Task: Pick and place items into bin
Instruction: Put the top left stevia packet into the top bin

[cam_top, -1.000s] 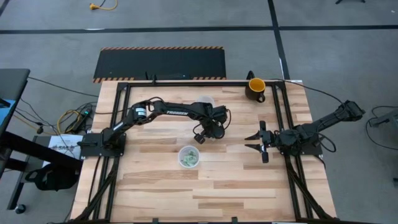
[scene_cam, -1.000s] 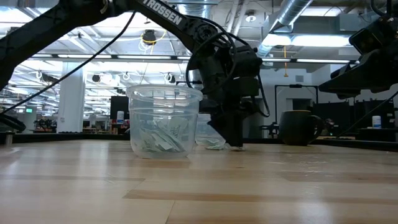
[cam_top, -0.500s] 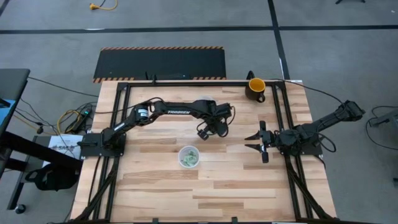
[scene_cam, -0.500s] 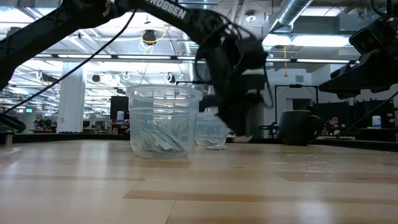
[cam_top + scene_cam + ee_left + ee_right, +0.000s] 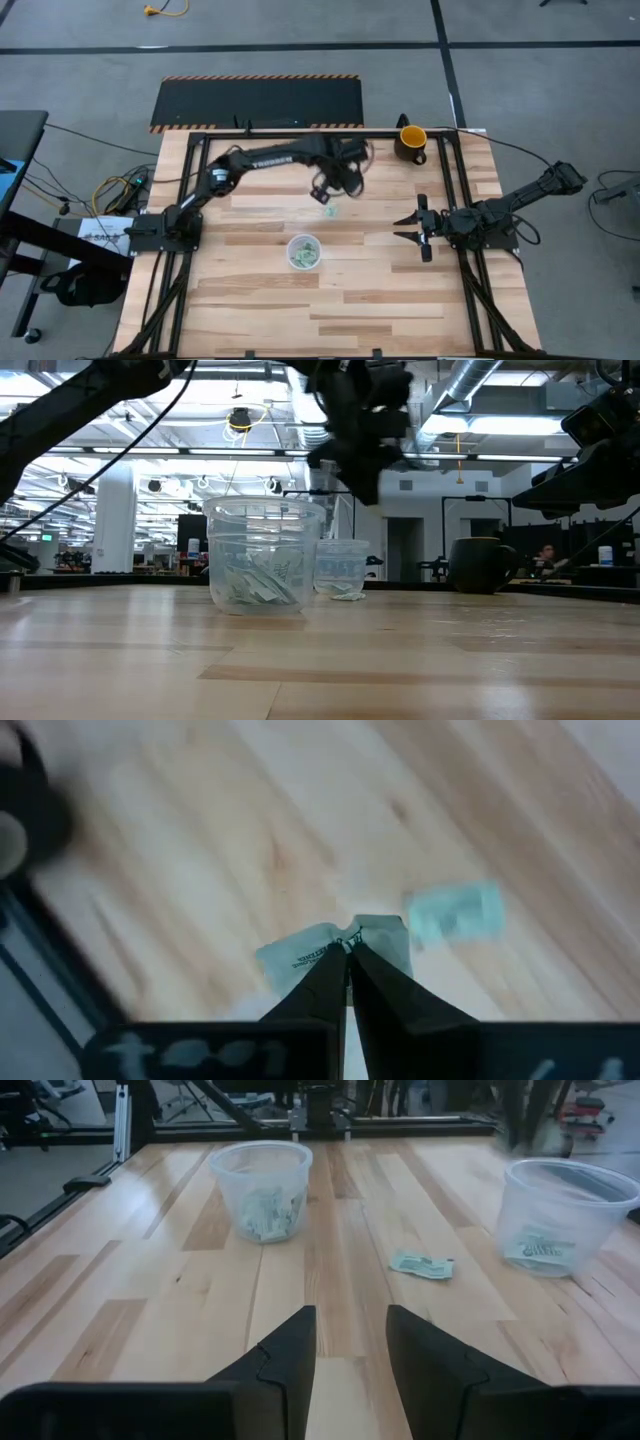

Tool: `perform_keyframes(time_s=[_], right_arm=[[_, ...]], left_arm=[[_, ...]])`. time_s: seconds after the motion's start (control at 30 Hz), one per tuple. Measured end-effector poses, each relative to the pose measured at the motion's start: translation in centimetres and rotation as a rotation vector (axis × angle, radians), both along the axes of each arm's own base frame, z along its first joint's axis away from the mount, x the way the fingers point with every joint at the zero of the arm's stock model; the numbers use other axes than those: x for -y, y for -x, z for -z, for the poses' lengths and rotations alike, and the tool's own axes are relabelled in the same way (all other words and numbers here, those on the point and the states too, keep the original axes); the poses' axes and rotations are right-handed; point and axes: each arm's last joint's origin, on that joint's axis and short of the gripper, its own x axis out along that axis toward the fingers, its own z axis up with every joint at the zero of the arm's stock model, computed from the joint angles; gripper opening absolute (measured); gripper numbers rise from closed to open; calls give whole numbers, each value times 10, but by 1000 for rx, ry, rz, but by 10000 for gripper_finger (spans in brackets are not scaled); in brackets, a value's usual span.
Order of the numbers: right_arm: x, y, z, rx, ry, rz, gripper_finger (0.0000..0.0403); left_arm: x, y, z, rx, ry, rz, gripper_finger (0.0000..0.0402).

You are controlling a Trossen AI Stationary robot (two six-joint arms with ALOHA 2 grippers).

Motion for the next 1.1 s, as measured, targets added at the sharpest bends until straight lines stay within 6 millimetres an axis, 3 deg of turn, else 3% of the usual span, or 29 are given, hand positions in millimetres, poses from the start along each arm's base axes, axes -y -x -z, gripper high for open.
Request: perform_keyframes(time_s=[0.1, 0.27, 0.47, 0.83, 1.1], right_arm=[[0, 0, 0, 0, 0, -1, 118], [0, 0, 0, 0, 0, 0, 118], [0, 0, 0, 0, 0, 0, 118], [0, 0, 0, 0, 0, -1, 118], [0, 0, 0, 0, 0, 0, 118]], left_arm=[[-21, 19, -10, -57, 46, -106, 0], [-53, 45, -5, -191, 205, -238, 0], [-80, 47, 8, -143, 252, -286, 0], [-82, 42, 9, -91, 246, -291, 3], [-84, 39, 8, -54, 243, -312, 32]])
